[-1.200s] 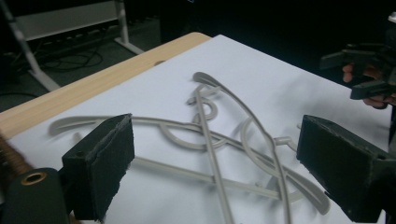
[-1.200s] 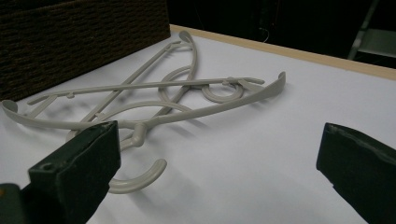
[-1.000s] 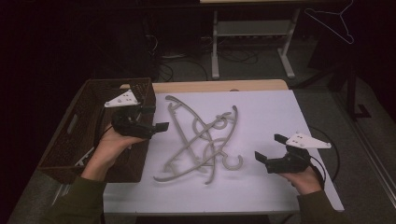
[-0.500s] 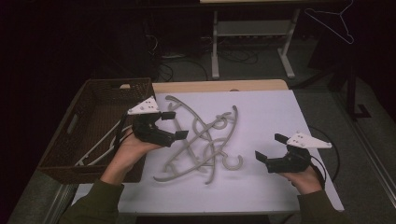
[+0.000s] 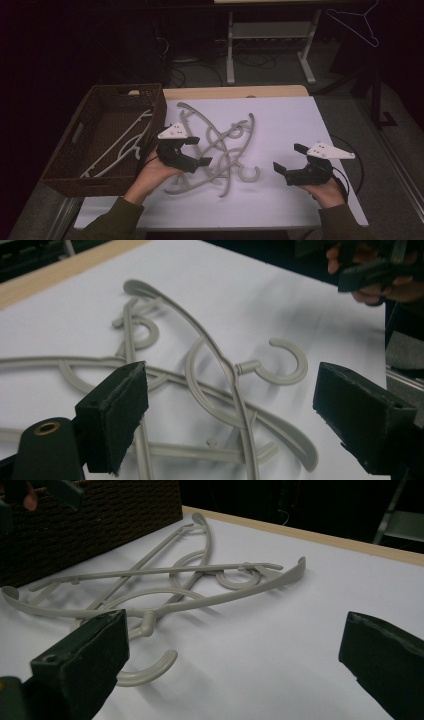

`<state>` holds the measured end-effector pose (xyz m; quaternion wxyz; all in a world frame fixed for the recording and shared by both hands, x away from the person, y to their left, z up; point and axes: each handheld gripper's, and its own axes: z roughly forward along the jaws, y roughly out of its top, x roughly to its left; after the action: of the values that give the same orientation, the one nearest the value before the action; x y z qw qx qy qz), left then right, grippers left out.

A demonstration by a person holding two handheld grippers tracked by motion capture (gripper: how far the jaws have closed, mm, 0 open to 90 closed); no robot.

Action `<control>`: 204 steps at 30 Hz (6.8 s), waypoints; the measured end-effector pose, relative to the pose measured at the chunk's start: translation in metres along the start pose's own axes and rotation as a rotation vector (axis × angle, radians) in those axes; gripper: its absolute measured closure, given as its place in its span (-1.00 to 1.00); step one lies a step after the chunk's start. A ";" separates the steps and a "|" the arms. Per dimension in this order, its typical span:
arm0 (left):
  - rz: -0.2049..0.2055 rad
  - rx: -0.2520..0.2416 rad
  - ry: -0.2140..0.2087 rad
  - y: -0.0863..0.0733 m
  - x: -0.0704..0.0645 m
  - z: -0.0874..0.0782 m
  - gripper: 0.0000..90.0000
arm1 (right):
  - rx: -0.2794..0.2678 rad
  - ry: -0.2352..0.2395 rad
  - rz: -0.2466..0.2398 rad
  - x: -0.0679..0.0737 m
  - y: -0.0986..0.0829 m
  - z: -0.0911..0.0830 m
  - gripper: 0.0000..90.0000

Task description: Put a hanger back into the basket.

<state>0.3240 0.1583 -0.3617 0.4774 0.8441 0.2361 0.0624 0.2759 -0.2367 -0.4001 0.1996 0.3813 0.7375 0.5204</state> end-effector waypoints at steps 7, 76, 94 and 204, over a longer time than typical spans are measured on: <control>0.010 0.076 -0.008 -0.016 -0.004 0.010 -0.52 | 0.002 0.000 0.000 0.000 0.000 0.000 -1.00; -0.021 0.363 -0.058 -0.050 -0.011 0.051 0.56 | 0.001 0.000 -0.001 -0.001 0.001 0.001 -1.00; -0.022 0.371 -0.053 -0.048 -0.013 0.046 0.81 | 0.006 0.003 -0.002 -0.001 0.000 0.002 -1.00; -0.172 0.035 0.246 0.038 0.066 -0.195 0.83 | -0.006 -0.013 0.014 0.003 -0.002 0.002 -1.00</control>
<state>0.3307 0.3240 -0.2337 0.4337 0.8150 0.3651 0.1202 0.2746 -0.2336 -0.4019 0.2019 0.3892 0.7319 0.5215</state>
